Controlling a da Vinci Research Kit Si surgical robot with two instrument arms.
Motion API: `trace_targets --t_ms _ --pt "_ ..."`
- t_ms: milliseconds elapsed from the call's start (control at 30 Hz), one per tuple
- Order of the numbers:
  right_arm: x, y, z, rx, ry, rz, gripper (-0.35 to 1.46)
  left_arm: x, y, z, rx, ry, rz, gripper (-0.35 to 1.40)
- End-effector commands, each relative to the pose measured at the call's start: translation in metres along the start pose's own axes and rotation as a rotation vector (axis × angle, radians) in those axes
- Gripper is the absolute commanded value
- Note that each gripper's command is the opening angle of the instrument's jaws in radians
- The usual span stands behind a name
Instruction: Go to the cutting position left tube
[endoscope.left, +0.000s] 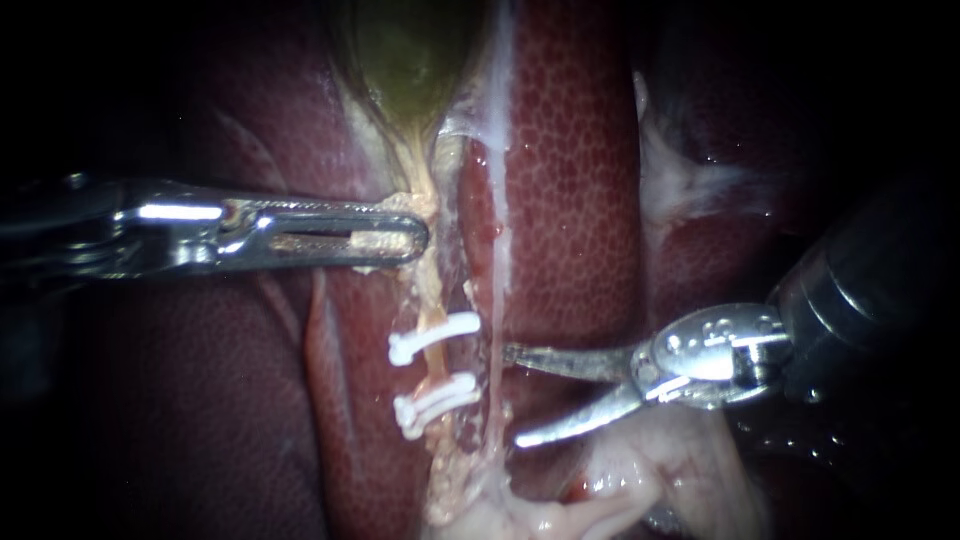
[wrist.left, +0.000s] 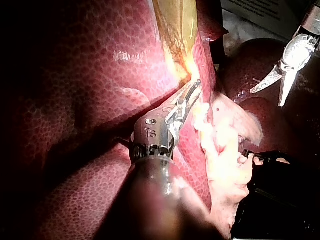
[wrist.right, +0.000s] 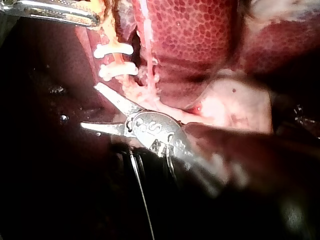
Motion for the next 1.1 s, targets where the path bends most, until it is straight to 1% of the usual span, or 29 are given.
trace_targets --t_ms 33,233,300,433,600,667,867,967,1100 --pt "0.0 0.0 0.0 0.0 0.0 0.0 1.43 0.0 0.0 0.0 0.0 0.0 0.0 -0.35" --pt "-0.0001 0.0001 0.0 0.0 0.0 0.0 1.43 -0.0002 0.0001 -0.0005 0.004 0.002 -0.001 -0.35" --pt "-0.0001 0.0001 0.0 -0.001 0.0 0.0 1.43 -0.0007 0.0003 -0.0011 0.01 0.005 -0.002 -0.35" --pt "-0.0001 0.0001 0.0 -0.001 0.0 0.0 1.43 -0.0024 0.0011 -0.0033 -0.005 0.005 -0.01 -0.35" --pt "-0.0002 0.0002 0.0 -0.002 0.0 0.001 1.43 -0.0045 0.0018 -0.0061 -0.023 -0.022 -0.03 -0.35" --pt "-0.0002 0.0002 0.0001 -0.002 0.0 0.001 1.43 -0.0052 0.0021 -0.0071 -0.03 -0.033 -0.029 -0.35" --pt "-0.0002 0.0003 0.0001 -0.002 0.0 0.001 1.43 -0.0066 0.0023 -0.0095 -0.038 -0.056 -0.023 -0.35" --pt "-0.0002 0.0003 0.0002 -0.002 0.0 0.001 1.43 -0.0069 0.0023 -0.0101 -0.039 -0.062 -0.027 -0.35" --pt "-0.0002 0.0004 0.0002 -0.003 0.0 0.001 1.43 -0.007 0.0022 -0.0102 -0.04 -0.062 -0.021 -0.35"
